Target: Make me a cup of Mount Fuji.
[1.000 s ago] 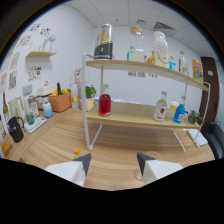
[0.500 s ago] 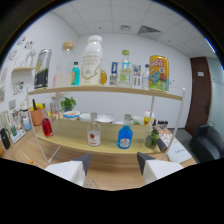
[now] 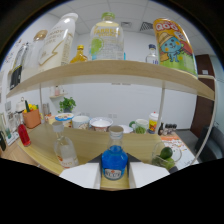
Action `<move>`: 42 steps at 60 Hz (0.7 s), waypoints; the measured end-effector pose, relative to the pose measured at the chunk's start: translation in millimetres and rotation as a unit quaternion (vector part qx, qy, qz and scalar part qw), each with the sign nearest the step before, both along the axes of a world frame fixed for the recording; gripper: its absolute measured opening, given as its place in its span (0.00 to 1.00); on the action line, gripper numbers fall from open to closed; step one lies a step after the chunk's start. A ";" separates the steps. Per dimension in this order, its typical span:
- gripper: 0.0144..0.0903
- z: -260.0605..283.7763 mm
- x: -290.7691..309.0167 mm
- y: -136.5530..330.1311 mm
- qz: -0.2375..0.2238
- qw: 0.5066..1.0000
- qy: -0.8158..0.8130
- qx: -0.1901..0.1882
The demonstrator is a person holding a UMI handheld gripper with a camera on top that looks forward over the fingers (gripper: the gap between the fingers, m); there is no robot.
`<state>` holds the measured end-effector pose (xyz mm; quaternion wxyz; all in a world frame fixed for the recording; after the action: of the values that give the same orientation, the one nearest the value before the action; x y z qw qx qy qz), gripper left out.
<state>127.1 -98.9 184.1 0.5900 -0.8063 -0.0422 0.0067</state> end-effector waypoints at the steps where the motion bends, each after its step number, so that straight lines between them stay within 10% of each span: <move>1: 0.31 1.2 0.4 0.4 0.000 1.000 0.000 0.004; 29: 0.29 31.8 -1.0 -53.7 -0.014 0.999 0.044 0.026; 42: 0.28 -27.8 0.5 -109.0 -0.038 0.997 0.070 -0.023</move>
<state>127.6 -207.9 156.3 0.5722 -0.8185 0.0301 0.0413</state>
